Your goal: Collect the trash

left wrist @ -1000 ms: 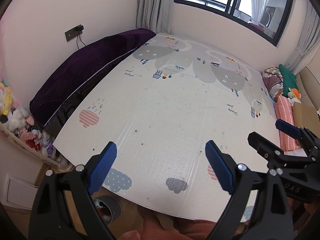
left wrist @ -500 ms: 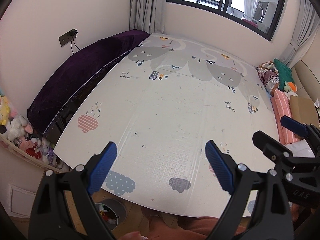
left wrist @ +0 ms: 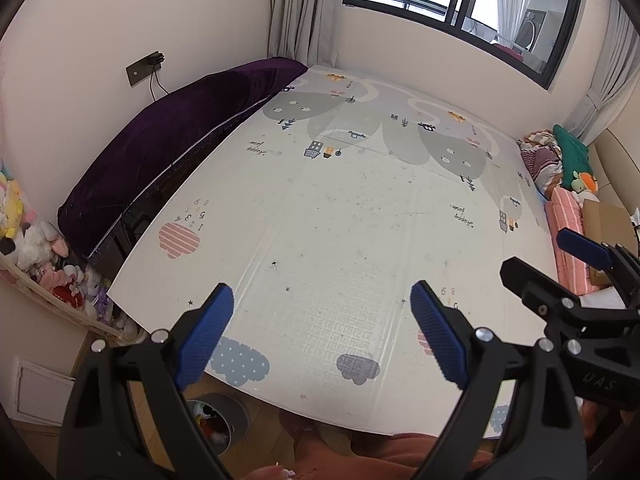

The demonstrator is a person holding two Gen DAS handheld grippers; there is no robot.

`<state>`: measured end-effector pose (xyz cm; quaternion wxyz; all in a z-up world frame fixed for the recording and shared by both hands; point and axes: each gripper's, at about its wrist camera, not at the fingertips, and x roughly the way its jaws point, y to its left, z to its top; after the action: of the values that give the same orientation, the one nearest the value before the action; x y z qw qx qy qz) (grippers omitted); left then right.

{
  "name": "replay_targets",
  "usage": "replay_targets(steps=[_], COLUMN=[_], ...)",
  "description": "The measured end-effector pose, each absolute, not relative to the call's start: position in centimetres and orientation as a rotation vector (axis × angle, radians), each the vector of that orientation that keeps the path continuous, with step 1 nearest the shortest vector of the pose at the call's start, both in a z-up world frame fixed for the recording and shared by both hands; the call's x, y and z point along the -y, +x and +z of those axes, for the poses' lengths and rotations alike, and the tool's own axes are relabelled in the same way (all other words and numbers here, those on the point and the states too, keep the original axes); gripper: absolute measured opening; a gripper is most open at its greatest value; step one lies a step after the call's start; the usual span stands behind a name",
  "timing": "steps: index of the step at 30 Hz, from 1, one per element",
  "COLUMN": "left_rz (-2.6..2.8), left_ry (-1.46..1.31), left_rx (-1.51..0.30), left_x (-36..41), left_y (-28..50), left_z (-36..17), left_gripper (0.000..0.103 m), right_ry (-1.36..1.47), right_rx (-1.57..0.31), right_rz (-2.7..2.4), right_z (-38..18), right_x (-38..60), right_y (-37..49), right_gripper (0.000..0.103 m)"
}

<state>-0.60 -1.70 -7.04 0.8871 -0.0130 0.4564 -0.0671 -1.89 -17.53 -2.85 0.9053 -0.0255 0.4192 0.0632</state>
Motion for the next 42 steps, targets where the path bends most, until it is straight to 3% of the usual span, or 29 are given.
replay_targets(steps=[42], left_rz=[-0.117], left_ry=[-0.054], left_rx=[-0.938], left_x=[1.35], left_y=[-0.74], left_z=[-6.85], left_gripper=[0.090], right_ry=[-0.053], right_rx=[-0.851], right_rz=[0.122], right_z=[-2.35], right_x=[18.11], right_y=[-1.92], right_gripper=[0.090])
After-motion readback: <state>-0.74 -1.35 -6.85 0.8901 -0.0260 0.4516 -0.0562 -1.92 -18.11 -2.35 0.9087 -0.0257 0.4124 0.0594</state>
